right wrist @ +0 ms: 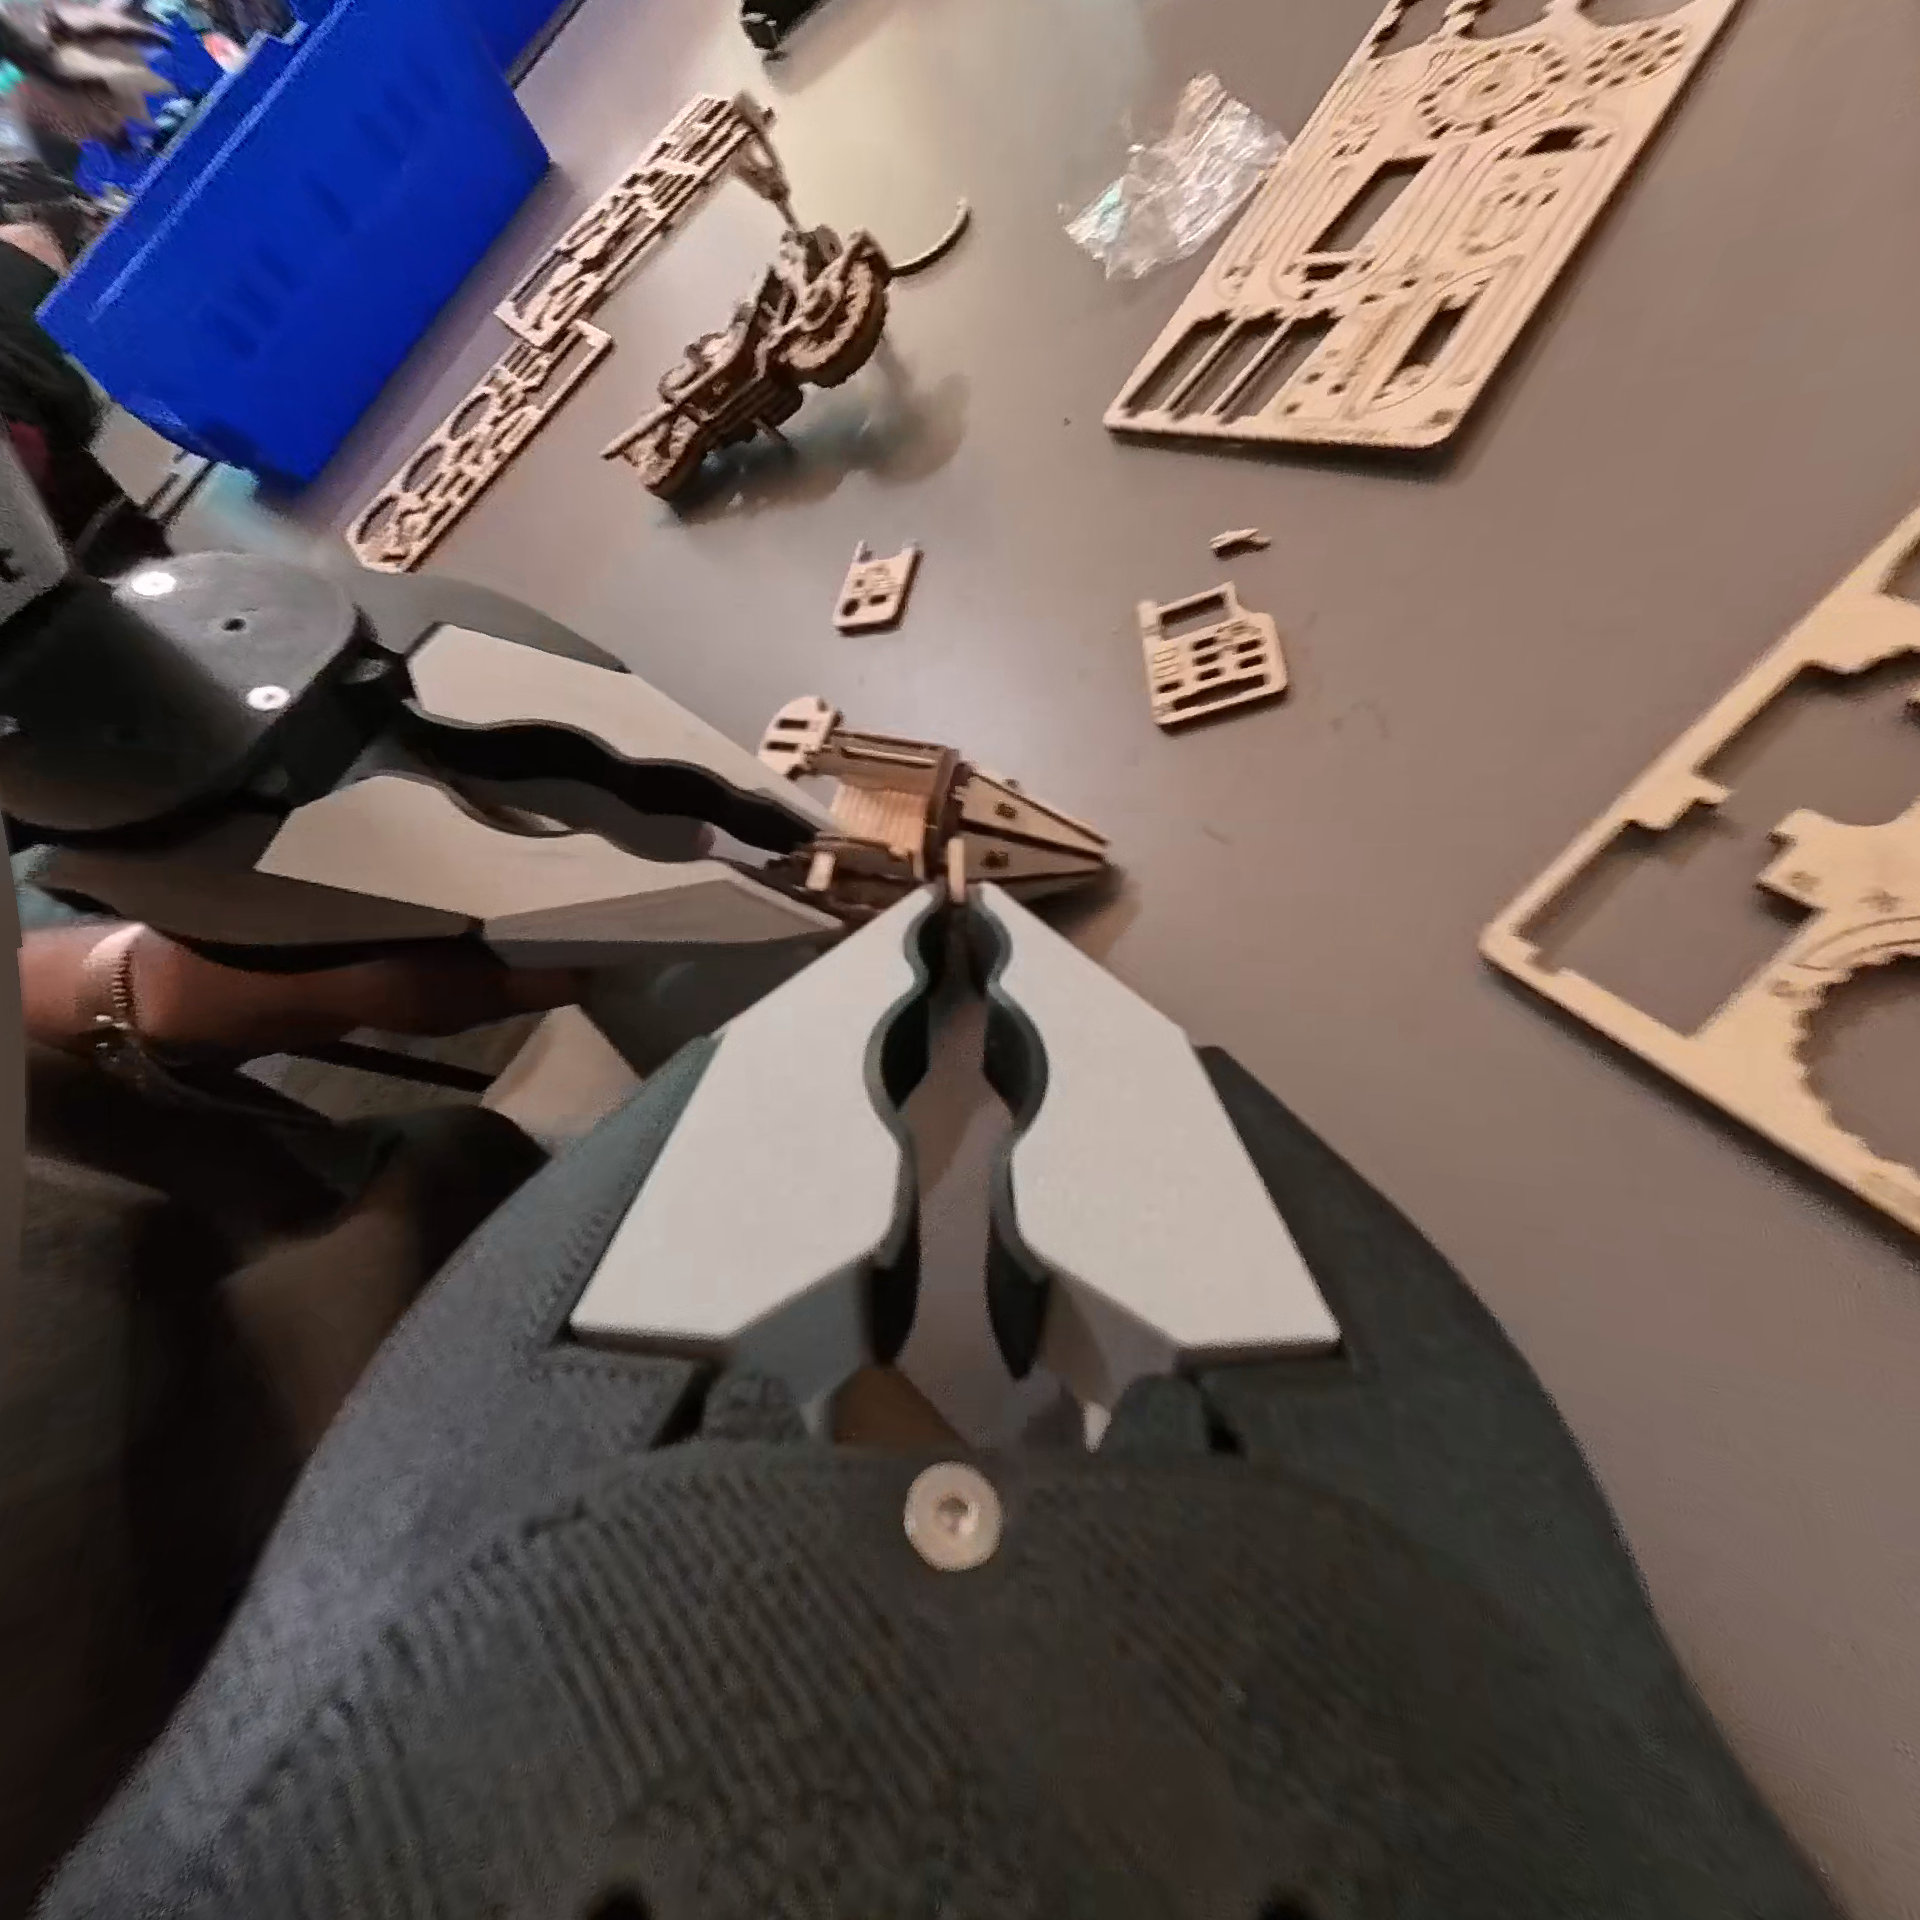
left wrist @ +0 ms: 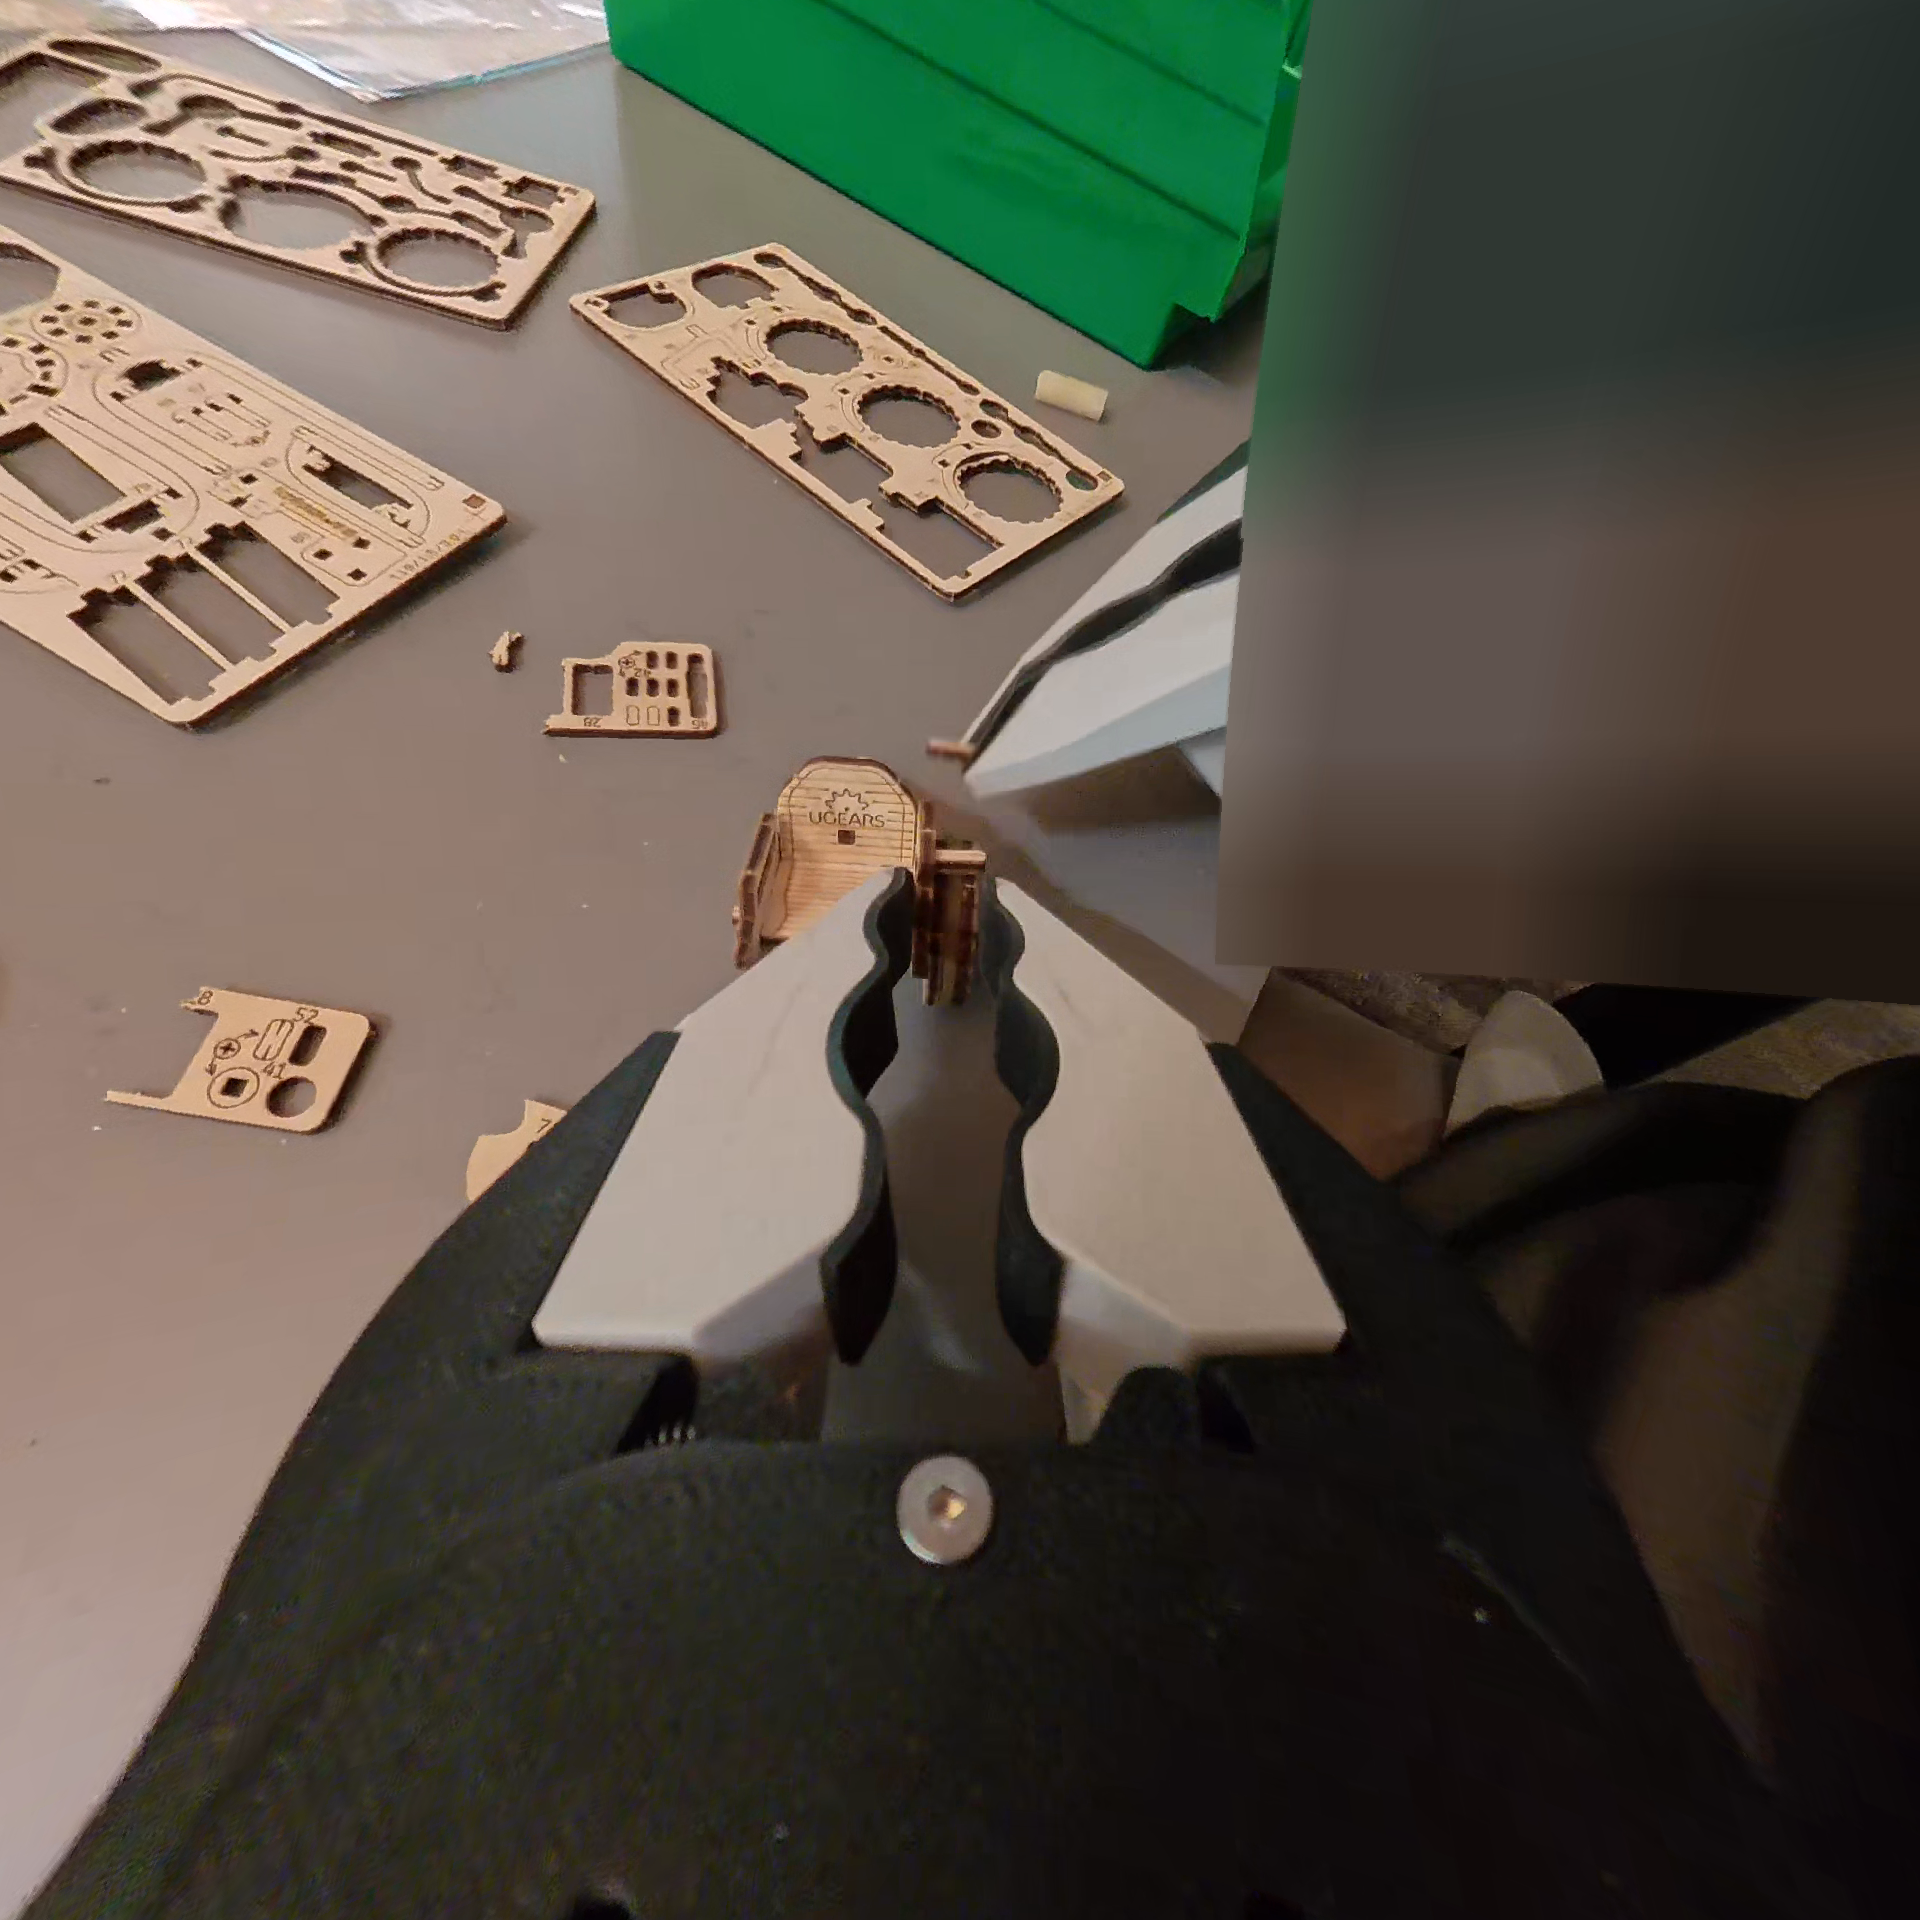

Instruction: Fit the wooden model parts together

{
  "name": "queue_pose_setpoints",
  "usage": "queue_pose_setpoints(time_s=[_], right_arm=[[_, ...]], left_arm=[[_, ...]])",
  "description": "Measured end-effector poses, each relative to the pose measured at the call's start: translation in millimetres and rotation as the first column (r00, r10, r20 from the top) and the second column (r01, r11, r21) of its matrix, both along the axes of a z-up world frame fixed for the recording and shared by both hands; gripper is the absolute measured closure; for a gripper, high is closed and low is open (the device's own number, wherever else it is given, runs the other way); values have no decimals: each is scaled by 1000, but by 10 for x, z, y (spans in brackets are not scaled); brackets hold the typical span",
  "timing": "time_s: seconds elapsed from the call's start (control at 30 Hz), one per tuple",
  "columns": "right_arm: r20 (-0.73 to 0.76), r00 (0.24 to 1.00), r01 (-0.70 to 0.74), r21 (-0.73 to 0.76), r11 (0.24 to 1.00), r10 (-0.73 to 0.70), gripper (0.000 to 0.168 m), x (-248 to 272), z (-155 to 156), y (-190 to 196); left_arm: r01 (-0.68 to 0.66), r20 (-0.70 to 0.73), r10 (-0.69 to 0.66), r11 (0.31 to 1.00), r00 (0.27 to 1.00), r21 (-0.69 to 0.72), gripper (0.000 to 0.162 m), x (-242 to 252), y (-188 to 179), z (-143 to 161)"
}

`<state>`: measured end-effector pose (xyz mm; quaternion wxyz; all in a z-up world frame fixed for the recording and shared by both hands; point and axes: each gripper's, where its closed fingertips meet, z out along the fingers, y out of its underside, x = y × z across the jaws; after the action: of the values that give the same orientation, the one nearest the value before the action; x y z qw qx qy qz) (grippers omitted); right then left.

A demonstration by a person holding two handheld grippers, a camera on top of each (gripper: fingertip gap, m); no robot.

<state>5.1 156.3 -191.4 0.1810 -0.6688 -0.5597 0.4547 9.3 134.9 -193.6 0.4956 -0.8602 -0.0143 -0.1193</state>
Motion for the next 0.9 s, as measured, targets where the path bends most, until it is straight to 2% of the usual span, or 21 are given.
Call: queue_pose_setpoints(time_s=[0.13, 0.2, 0.27, 0.4, 0.53, 0.7, 0.9], right_arm=[[110, 993, 37, 141, 989, -53, 167, 111, -161, 286], [180, 982, 16, 204, 979, -53, 167, 177, -300, 325], [176, 984, -6, 221, 975, -34, 164, 176, -298, 280], [168, 984, -106, 277, 955, 60, 136, 187, -257, 205], [139, 981, -182, 413, 892, 136, 142, 228, -187, 292], [137, 955, -295, 479, 827, 262, 147, 262, -210, 305], [144, 865, -481, 510, 713, 481, 151, 278, -247, 360]], left_arm=[[-25, 51, 24, 1000, 998, 3, 153, -59, -10, 13], [-28, 73, 28, 1000, 997, 0, 153, -72, -9, 11], [-27, 78, 27, 1000, 997, -2, 153, -70, -9, 8], [-20, 67, 20, 1000, 998, -1, 153, -58, -11, 6], [-19, 90, 19, 1000, 996, -1, 153, -60, -15, 6], [-18, 124, 18, 1000, 992, -4, 152, -69, -16, 4], [4, 135, -3, 1000, 991, -4, 153, -39, -30, 1]])
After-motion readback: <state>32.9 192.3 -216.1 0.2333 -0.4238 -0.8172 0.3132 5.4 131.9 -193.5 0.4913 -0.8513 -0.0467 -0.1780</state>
